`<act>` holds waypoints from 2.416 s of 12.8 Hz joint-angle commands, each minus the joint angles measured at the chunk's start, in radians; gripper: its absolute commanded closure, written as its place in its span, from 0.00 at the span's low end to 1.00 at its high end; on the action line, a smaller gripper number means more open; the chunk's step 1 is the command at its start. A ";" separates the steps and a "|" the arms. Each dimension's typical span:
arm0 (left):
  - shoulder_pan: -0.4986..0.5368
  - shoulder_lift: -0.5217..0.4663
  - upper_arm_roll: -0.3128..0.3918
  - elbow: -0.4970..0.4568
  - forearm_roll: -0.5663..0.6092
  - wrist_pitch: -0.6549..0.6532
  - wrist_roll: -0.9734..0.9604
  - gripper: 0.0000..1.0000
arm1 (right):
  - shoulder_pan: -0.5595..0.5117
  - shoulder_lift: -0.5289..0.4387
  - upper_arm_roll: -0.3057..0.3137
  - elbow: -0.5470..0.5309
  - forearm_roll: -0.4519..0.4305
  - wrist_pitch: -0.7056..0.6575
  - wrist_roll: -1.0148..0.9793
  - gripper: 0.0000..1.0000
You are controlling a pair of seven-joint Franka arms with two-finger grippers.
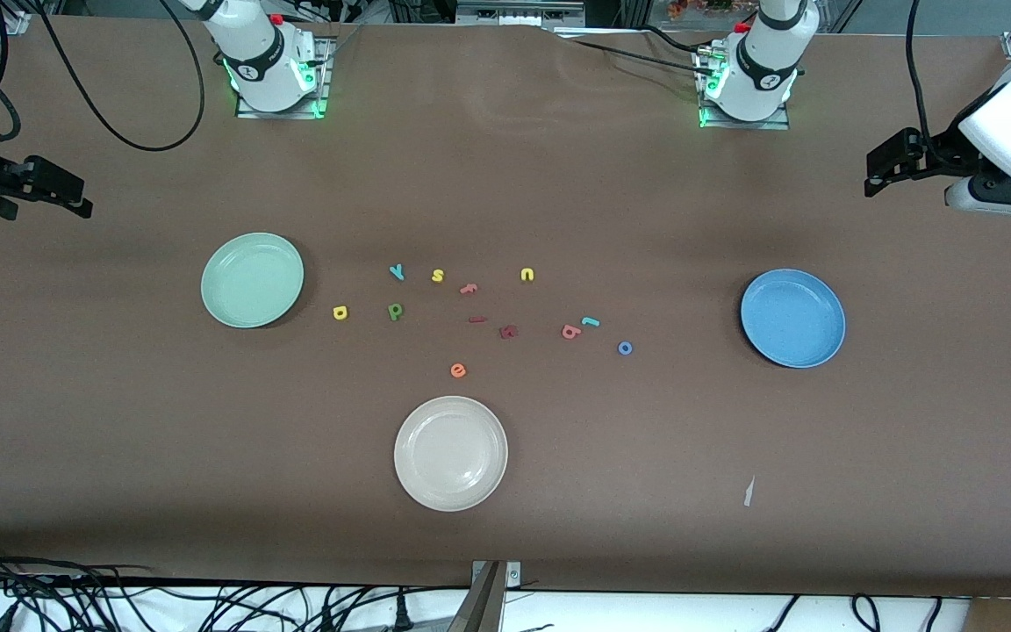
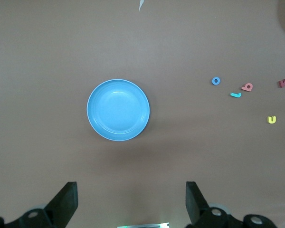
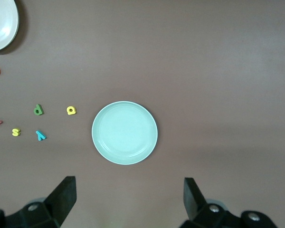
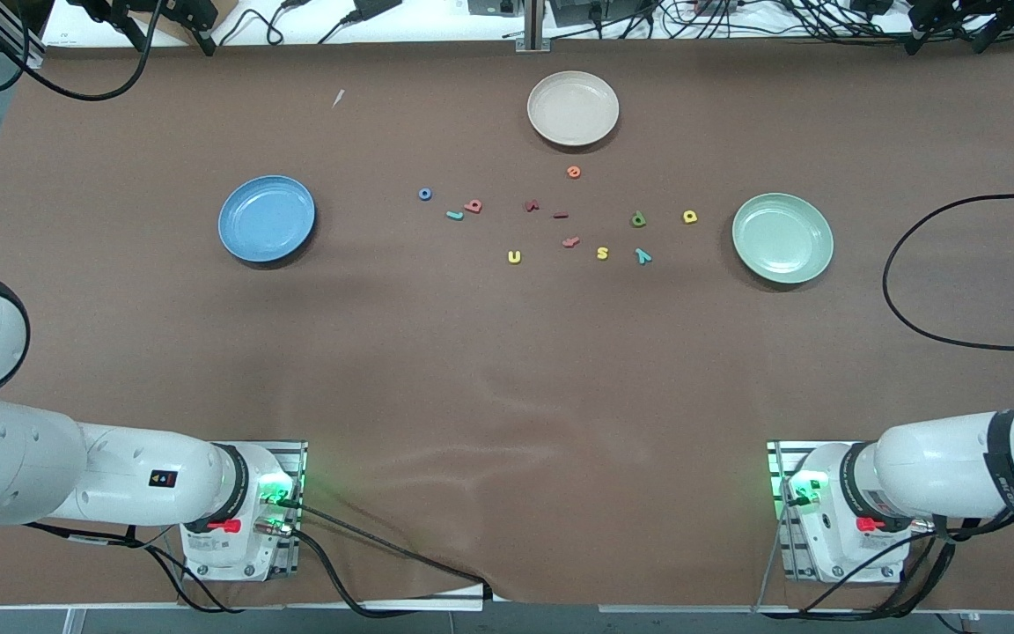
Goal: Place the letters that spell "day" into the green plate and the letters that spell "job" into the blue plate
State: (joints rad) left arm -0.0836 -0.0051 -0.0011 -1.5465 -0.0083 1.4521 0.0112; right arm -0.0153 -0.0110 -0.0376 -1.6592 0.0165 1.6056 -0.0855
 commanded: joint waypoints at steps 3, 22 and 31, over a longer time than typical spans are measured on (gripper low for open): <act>-0.001 0.010 0.000 0.029 -0.025 -0.027 0.001 0.00 | -0.003 0.003 -0.001 0.012 -0.001 -0.003 -0.005 0.00; -0.103 0.290 -0.008 0.022 -0.085 0.126 0.073 0.00 | -0.003 0.003 -0.008 0.012 -0.001 -0.003 -0.005 0.00; -0.251 0.552 -0.008 0.009 -0.151 0.560 -0.152 0.00 | -0.002 0.006 -0.015 0.003 -0.013 -0.015 -0.005 0.00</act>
State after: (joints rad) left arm -0.3271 0.4944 -0.0198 -1.5540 -0.1081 1.9417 -0.1348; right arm -0.0155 -0.0084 -0.0506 -1.6599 0.0165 1.6032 -0.0855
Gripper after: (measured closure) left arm 0.000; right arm 0.000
